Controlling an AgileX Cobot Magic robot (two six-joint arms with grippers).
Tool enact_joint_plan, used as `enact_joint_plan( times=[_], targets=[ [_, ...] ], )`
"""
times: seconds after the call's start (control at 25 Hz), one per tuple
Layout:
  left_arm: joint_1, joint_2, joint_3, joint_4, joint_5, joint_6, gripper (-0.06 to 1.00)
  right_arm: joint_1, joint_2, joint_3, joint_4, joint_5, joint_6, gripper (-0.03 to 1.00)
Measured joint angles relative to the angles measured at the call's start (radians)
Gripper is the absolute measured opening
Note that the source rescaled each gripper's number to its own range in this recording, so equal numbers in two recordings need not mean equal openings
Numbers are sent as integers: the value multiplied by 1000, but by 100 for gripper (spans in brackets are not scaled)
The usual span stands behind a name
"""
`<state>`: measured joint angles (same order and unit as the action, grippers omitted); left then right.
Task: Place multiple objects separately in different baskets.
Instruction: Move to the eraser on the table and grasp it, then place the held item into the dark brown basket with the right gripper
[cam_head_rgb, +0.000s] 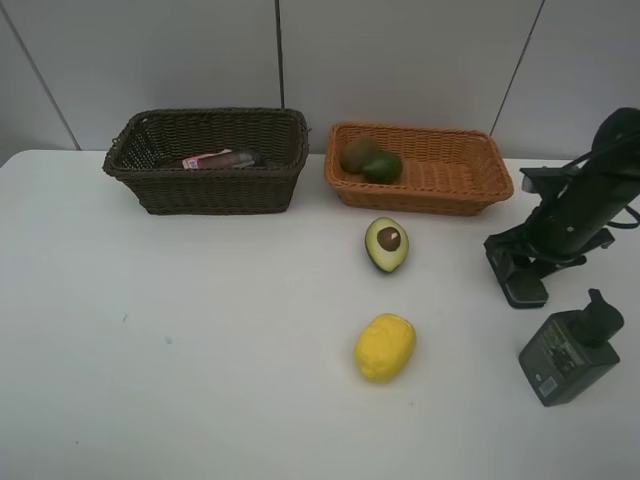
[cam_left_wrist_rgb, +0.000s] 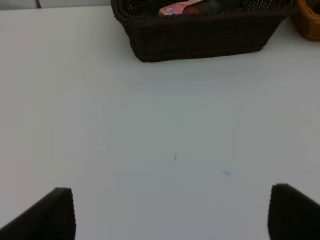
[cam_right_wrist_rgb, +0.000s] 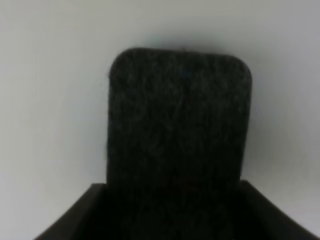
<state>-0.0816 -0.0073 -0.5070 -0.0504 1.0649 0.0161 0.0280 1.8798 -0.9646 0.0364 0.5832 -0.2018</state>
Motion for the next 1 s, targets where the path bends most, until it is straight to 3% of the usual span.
enact_joint_plan(
  times=[0.4,0.64,1.0],
  targets=[
    [0,0,0,0,0,0,100,0,-296,-57,26,69,52,25],
    [0,0,0,0,0,0,100,5,-180,-247,102,77,51,25],
    [0,0,0,0,0,0,100,101,142,-555,78,77,51,25]
  ],
)
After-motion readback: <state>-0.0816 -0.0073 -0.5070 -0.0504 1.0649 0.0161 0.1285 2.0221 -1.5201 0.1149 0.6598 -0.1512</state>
